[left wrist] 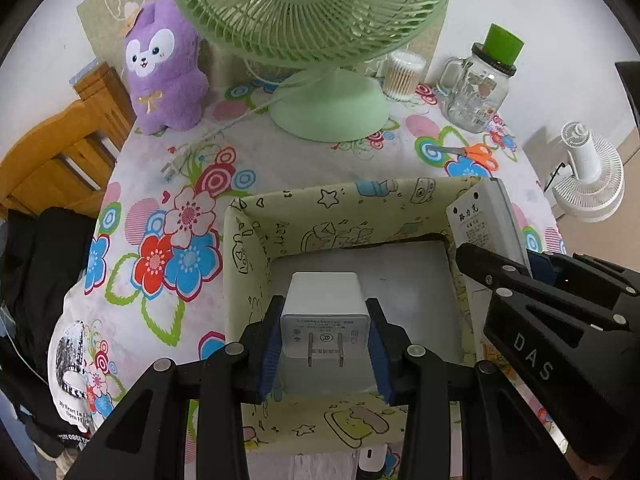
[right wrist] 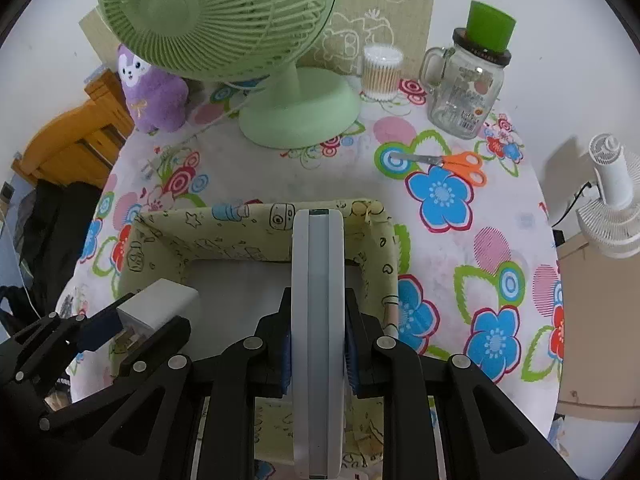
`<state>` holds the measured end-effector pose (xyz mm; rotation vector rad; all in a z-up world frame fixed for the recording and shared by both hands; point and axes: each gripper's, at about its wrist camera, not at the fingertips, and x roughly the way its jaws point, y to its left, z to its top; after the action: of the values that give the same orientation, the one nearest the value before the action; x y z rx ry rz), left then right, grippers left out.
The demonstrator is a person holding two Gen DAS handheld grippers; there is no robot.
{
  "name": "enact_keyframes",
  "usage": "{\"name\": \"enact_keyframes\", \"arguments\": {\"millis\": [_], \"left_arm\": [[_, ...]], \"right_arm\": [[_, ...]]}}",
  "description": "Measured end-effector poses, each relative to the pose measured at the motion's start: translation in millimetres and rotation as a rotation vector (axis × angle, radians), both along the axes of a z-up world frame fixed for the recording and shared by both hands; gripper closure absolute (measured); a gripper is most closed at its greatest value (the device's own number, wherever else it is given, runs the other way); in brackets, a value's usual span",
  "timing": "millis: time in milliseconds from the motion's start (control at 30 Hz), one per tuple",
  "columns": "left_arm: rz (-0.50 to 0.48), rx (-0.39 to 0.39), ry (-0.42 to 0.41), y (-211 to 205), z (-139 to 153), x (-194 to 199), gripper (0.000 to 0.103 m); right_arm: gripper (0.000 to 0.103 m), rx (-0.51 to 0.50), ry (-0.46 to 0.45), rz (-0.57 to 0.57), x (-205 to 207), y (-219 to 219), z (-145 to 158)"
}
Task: Organize rigid objects
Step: 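Lift and carry the charger cube and power strip over the fabric box with both tools, then open the left tool to drop the charger cube in the box while the right tool releases the power strip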
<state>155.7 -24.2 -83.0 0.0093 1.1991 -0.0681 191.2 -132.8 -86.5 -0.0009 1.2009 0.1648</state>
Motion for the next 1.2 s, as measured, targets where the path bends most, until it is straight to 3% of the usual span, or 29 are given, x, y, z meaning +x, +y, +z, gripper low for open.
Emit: {"name": "enact_keyframes", "arguments": {"millis": [400, 667, 833, 933, 1033, 1100, 1200], "left_arm": [[0.003, 0.02, 0.043, 0, -19, 4, 0.063], [0.01, 0.028, 0.077, 1, -31, 4, 0.061], [-0.006, 0.005, 0.06, -2, -27, 2, 0.036], [-0.017, -0.006, 0.059, -4, -25, 1, 0.029], [-0.031, 0.005, 0.056, -7, -21, -1, 0.026], [-0.033, 0.005, 0.046, -8, -17, -2, 0.021], [-0.031, 0.02, 0.03, -7, -11, -5, 0.017]], "right_arm": [[0.079, -0.018, 0.063, -0.018, 6, -5, -24], [0.079, -0.065, 0.056, 0.009, 6, 5, -31], [0.077, -0.089, 0.05, 0.015, 7, 8, -31], [0.074, -0.08, 0.066, 0.013, 8, 8, -31], [0.061, -0.059, 0.069, 0.015, 5, 10, -28], [0.047, -0.032, 0.069, 0.02, 3, 11, -24], [0.037, -0.016, 0.057, 0.017, -1, 15, -16]]}}
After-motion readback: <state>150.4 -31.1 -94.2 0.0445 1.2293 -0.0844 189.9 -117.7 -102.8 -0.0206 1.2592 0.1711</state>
